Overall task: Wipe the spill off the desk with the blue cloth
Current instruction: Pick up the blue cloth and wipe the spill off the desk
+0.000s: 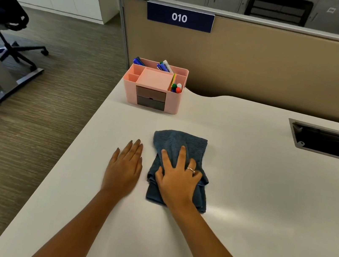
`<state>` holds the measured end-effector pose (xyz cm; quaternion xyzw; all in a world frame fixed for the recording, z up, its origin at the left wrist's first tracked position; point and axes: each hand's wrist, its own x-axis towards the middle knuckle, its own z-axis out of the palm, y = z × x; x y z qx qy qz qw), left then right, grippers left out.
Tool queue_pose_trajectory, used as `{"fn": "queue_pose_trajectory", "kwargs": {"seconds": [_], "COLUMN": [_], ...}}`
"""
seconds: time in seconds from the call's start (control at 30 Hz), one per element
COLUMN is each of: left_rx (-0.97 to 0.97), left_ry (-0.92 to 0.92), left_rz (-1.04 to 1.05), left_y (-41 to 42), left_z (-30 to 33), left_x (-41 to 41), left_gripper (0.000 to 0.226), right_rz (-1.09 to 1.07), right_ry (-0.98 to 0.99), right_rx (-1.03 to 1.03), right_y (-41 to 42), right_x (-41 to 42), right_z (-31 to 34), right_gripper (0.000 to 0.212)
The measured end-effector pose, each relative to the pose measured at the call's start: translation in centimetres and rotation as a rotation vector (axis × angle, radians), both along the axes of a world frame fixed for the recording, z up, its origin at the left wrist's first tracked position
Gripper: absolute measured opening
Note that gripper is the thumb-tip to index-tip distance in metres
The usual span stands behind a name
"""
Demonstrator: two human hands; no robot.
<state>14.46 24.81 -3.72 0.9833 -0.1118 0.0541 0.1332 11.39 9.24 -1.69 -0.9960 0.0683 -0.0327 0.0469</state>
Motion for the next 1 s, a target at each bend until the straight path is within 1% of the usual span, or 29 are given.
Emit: {"fn": "queue_pose_trajectory", "kwargs": {"seconds": [0.1,0.13,0.23,0.3,0.37,0.43,0.5,0.57,0.63,0.7,0.8,0.9,1.0], "left_rx": [-0.003,-0.006,-0.031,-0.038,-0.027,-0.022,-0.022,-0.014,-0.016,-0.006,-0.008,-0.026,-0.026], "left_ry": [0.001,0.005,0.012,0.014,0.015,0.011,0.013,0.006,0.001,0.0,0.018,0.016,0.008], "left_rz": [-0.004,-0.002,0.002,0.005,0.006,0.009,0.006,0.003,-0.001,-0.002,0.0,0.011,0.005], "left_y": [0.0,0.0,0.0,-0.1,-0.2,-0.2,-0.3,-0.3,-0.3,-0.2,0.0,0.2,0.3], "left_z": [0.0,0.0,-0.1,-0.1,0.0,0.0,0.0,0.1,0.2,0.2,-0.1,0.0,0.1], "left_x": [-0.1,-0.1,0.0,0.0,0.0,0.0,0.0,0.0,0.1,0.2,0.3,0.3,0.4], "left_gripper": [0.058,0.058,0.058,0.057,0.058,0.059,0.059,0.058,0.057,0.057,0.057,0.058,0.058], "right_rz": [-0.023,-0.054,-0.212,-0.297,-0.356,-0.422,-0.445,-0.382,-0.252,-0.085,0.095,0.125,0.078], "right_ry": [-0.04,-0.053,-0.106,-0.138,-0.164,-0.122,-0.076,-0.071,-0.116,-0.141,-0.129,-0.15,-0.198], "right_rx": [-0.053,-0.052,-0.015,-0.01,0.036,0.106,0.106,0.096,0.058,0.029,0.028,0.018,-0.032], "right_y": [-2.4,-3.6,-8.4,-11.4,-12.9,-12.7,-11.3,-9.1,-5.9,-2.0,2.2,0.9,-4.1], "right_x": [0.1,0.2,0.9,1.9,3.2,5.0,6.6,7.7,8.0,6.8,3.4,1.0,-0.2], "right_z": [-0.2,-0.2,-0.3,-0.5,-0.5,-0.3,0.4,0.7,0.7,0.7,0.4,0.0,-0.2], "right_gripper": [0.05,0.05,0.04,0.046,0.047,0.058,0.07,0.07,0.06,0.053,0.049,0.049,0.047]}}
